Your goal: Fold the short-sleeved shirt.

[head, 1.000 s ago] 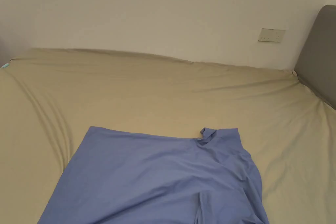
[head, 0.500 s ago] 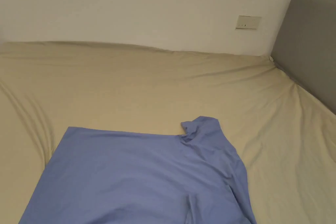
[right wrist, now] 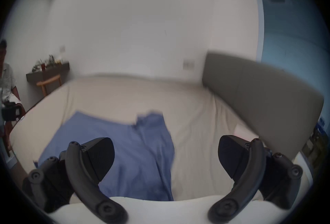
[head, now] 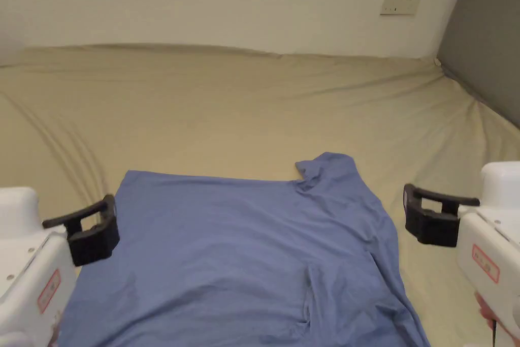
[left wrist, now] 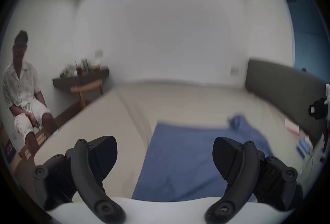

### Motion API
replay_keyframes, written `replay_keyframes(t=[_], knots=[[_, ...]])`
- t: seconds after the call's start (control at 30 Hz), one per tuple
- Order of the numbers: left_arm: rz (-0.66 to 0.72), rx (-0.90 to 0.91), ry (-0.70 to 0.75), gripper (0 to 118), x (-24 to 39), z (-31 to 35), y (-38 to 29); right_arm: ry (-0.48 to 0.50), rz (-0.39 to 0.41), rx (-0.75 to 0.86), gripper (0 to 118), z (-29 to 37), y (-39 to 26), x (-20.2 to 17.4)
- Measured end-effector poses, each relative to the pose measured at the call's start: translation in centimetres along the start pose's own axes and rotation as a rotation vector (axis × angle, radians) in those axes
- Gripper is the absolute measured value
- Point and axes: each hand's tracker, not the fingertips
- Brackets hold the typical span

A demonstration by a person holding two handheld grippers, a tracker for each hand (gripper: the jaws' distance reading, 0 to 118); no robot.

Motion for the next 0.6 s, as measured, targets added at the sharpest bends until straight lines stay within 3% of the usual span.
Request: replay_keyframes(t=[0.03, 0.07, 0.1, 0.13, 0.17, 0.2, 0.47, 0.6], knots=[[-0.01, 0.063, 0.023, 104, 1.1, 0.5, 1.2, -0.002, 0.012, 0.057, 82, 0.5, 1.3, -1.2], [-0.025, 0.107, 0.037, 92, 2.3, 0.7, 2.2, -0.023, 0.025, 0.1, 47, 1.0, 2.5, -3.0], [-0.033, 0.161, 0.041, 72, 3.3, 1.4, 3.1, -0.047, 0.038, 0.13, 14, 1.4, 3.3, -4.3], [-0.038, 0.205, 0.049, 35, 4.2, 2.0, 4.0, -0.04, 0.042, 0.154, 0, 1.8, 3.8, -5.2], [-0.047, 0.214, 0.055, 13, 4.9, 2.2, 4.4, -0.026, 0.038, 0.178, 0, 2.1, 4.1, -5.8], [-0.064, 0.231, 0.044, 8, 5.5, 2.4, 4.8, 0.002, 0.043, 0.197, 0, 2.5, 4.2, -6.4], [-0.254, 0.273, -0.004, 0, 8.5, 5.1, 5.3, 0.031, 0.105, 0.209, 0, 4.6, 4.8, -9.1], [-0.247, 0.229, -0.031, 0, 8.7, 4.8, 5.1, 0.029, 0.134, 0.23, 0, 5.3, 5.1, -9.7]])
